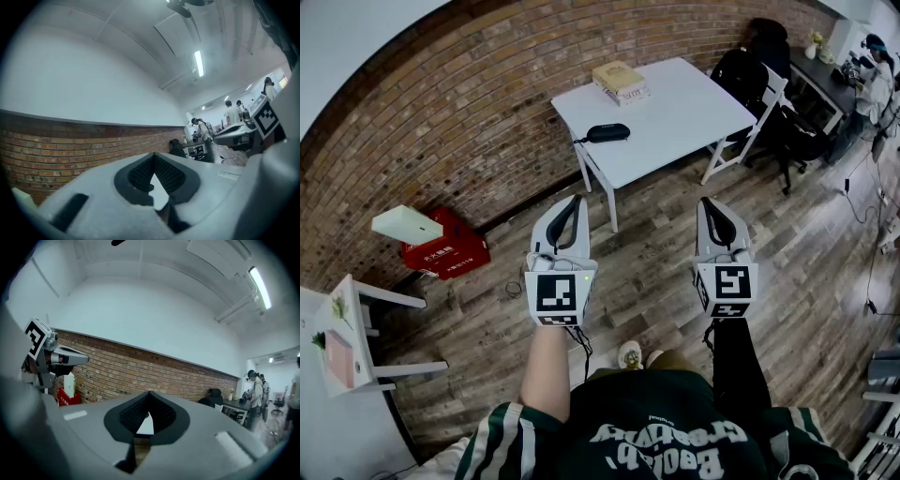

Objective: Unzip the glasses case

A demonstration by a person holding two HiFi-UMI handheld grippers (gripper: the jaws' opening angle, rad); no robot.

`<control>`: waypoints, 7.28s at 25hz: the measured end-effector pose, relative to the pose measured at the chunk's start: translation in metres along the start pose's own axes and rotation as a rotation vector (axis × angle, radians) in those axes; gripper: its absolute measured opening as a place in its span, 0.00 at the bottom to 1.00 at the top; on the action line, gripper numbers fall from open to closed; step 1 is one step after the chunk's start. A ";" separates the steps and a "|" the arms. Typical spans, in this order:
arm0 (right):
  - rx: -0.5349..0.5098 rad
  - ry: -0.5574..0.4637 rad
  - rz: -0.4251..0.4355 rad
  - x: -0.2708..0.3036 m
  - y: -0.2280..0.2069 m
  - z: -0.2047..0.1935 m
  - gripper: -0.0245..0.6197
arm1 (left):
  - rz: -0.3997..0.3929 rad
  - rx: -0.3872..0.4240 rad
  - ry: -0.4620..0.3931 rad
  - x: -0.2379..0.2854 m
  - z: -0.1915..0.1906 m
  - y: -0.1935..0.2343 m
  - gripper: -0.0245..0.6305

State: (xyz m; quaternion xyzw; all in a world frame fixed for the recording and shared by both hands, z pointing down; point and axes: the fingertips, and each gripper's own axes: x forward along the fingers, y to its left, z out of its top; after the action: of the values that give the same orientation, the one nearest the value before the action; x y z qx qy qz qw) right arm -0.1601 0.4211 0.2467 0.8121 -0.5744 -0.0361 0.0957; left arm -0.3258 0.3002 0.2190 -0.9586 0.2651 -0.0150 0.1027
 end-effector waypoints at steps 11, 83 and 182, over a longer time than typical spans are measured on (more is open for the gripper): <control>0.009 -0.022 0.032 -0.007 0.008 0.004 0.05 | 0.007 -0.010 0.003 -0.013 -0.002 -0.005 0.04; 0.125 0.178 0.331 0.482 -0.034 -0.111 0.26 | -0.260 -0.116 0.226 0.416 -0.186 0.142 0.11; -0.156 0.707 0.747 0.531 0.022 -0.352 0.06 | -0.085 -0.223 0.911 0.473 -0.405 0.103 0.13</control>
State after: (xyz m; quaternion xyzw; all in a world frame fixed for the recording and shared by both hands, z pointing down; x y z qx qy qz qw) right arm 0.0577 -0.0455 0.6229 0.5048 -0.7533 0.2344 0.3505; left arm -0.0053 -0.1048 0.5816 -0.8696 0.2437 -0.4099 -0.1282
